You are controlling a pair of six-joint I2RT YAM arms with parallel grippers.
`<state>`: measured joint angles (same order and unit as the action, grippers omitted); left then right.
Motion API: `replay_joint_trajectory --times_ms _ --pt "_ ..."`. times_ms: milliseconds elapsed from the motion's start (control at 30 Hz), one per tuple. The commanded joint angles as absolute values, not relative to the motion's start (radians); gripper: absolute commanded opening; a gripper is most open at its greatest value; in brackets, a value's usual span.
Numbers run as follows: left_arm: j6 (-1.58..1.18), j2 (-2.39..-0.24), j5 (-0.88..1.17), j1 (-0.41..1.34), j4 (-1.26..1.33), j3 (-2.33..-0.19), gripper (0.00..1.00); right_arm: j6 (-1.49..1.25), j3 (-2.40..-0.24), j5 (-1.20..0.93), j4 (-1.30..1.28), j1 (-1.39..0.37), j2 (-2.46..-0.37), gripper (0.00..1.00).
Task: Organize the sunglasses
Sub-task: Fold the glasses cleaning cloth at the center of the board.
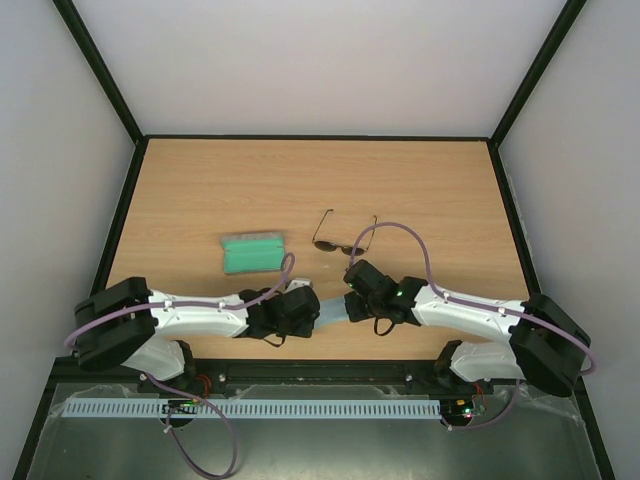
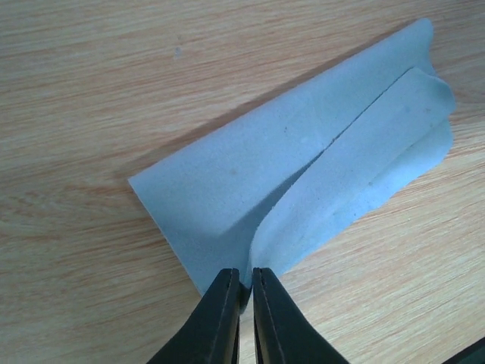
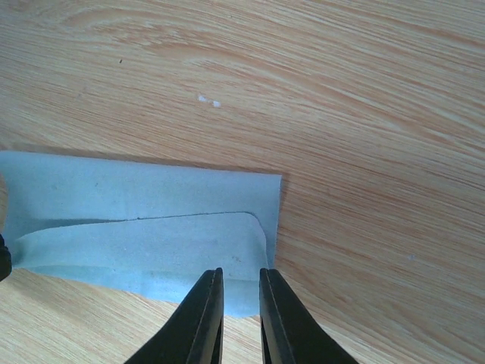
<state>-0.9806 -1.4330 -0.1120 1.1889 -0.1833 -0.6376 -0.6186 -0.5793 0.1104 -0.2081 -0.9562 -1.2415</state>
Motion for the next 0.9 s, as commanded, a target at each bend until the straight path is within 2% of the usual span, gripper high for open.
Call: replay_joint_trajectory --times_ms 0,300,500,667,867 --pt "-0.999 -1.442 -0.116 1.212 -0.190 -0.636 0.09 -0.631 -0.587 0.110 -0.254 -0.964 -1.239 0.16" --pt "-1.003 -1.445 -0.124 1.237 -0.193 -0.623 0.17 -0.630 -0.618 0.090 -0.220 -0.964 -1.296 0.17" --pt "-1.006 -1.445 -0.128 1.245 -0.196 -0.621 0.18 -0.627 -0.641 0.084 -0.219 -0.964 -1.310 0.17" --pt "-1.003 -1.457 -0.125 1.260 -0.190 -0.624 0.18 -0.627 -0.659 0.076 -0.228 -0.963 -1.280 0.30" --pt "-0.997 -1.471 -0.129 1.278 -0.191 -0.633 0.18 -0.613 -0.675 0.068 -0.217 -0.965 -1.330 0.31"
